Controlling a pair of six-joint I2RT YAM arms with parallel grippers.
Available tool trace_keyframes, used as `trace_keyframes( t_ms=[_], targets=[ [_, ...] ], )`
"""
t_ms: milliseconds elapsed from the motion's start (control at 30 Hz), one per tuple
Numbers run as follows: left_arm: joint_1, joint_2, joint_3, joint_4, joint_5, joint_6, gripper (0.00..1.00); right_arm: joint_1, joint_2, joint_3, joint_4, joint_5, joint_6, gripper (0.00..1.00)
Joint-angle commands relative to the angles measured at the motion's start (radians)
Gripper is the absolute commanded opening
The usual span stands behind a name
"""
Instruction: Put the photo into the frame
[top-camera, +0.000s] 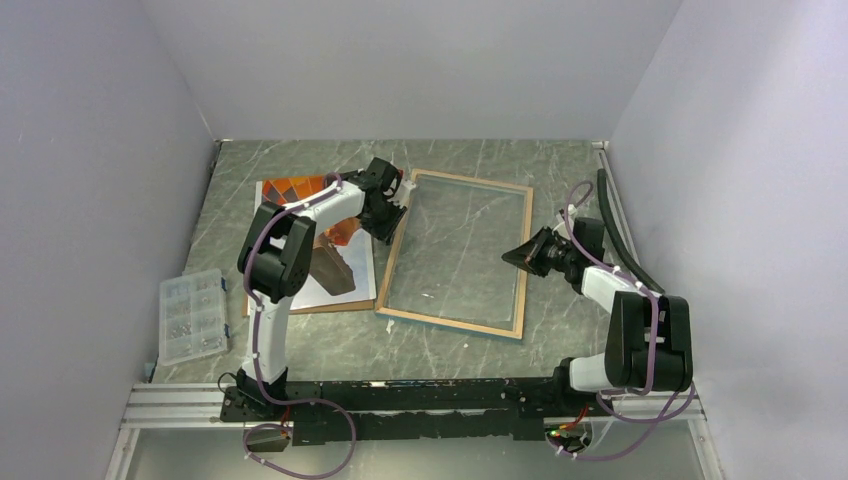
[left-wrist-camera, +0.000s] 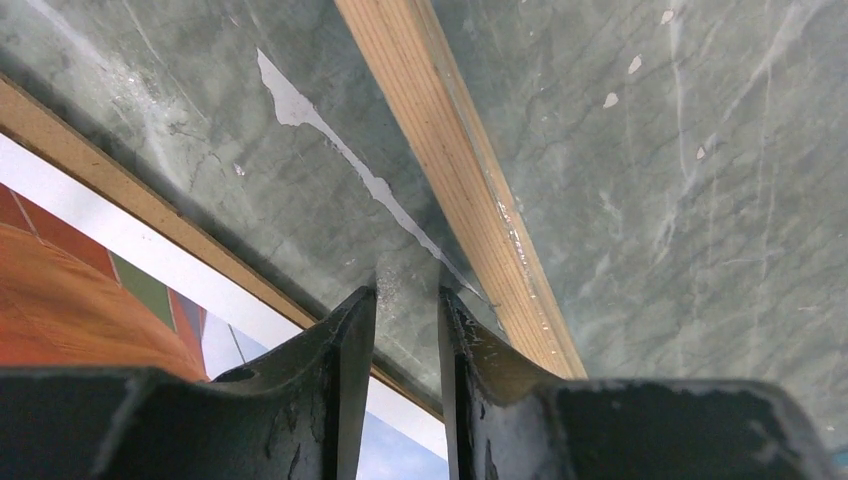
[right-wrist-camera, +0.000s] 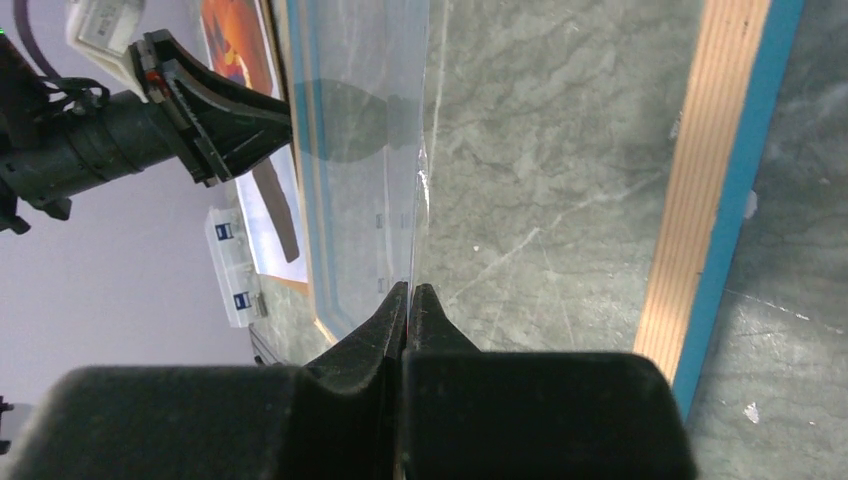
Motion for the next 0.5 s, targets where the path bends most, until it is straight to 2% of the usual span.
trace_keyframes(
  t_ms=[0, 467],
  targets=[
    [-0.009, 0.013, 0.008, 0.009, 0.004, 0.014, 0.35, -0.006, -0.024, 0.068, 0.037, -0.023, -0.033, 0.0],
    [-0.03, 0.023, 0.016, 0.006, 0.007, 0.025, 0.34, -0.005, 0.002, 0.116, 0.025, -0.081, -0.07, 0.0]
  ],
)
